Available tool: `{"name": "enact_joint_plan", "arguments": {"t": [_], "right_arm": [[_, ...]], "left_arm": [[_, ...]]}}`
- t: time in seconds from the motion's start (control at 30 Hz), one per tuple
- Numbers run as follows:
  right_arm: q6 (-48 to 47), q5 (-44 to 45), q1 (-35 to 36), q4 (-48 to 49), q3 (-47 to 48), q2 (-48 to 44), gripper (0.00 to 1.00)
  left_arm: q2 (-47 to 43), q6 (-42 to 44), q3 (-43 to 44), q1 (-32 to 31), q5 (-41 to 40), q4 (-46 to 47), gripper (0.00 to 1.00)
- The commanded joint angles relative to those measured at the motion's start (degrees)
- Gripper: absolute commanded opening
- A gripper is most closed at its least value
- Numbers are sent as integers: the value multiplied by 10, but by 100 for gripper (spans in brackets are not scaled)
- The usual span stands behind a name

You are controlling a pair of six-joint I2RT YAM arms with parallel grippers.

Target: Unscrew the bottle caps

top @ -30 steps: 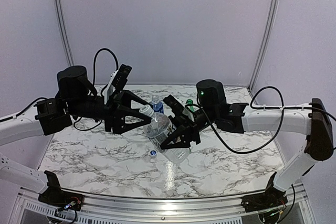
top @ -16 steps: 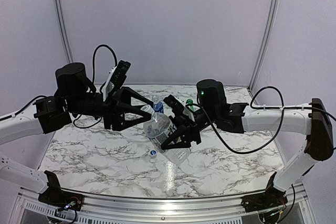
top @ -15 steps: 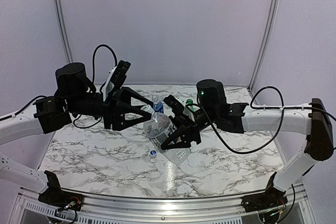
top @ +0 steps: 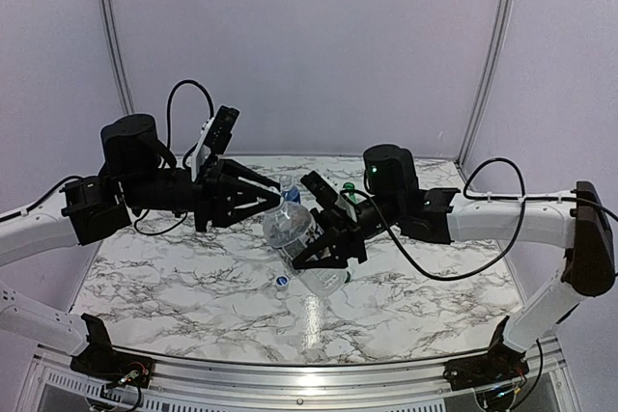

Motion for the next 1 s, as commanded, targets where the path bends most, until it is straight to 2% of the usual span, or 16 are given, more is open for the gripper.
{"name": "enact_joint_plan", "arguments": {"t": [0.0,0.1,0.17,0.3,0.47,0.6,0.77,0.83,0.97], "right_arm": [[-12,213,-1,-65,35,-21,24],[-7,350,-1,-76,40,-32,24],[-4,411,1,-73,36,-38,24],[-9,449,2,-68,31,-42,24],[-13,406,2,-57,19,-44,24],[-22,341,2,-55,14,-43,24],[-36,226,1,-59,11,-47,24],[-41,172,1,-60,12,-46,24],[-45,59,1,-65,20,-32,25]], "left_arm": [[-22,-82,-8,-1,-165,18,0],[-26,-167,-21,-13,-319,10,0],[-25,-214,-25,-22,-391,0,0],[-16,-227,-22,-28,-427,-1,5],[-10,-205,-15,-28,-385,14,27],[-18,-165,-11,-24,-331,16,53],[-47,-93,-22,-13,-258,16,78],[-52,-66,-23,-8,-210,14,84],[-53,-16,-23,0,-107,14,86]]}}
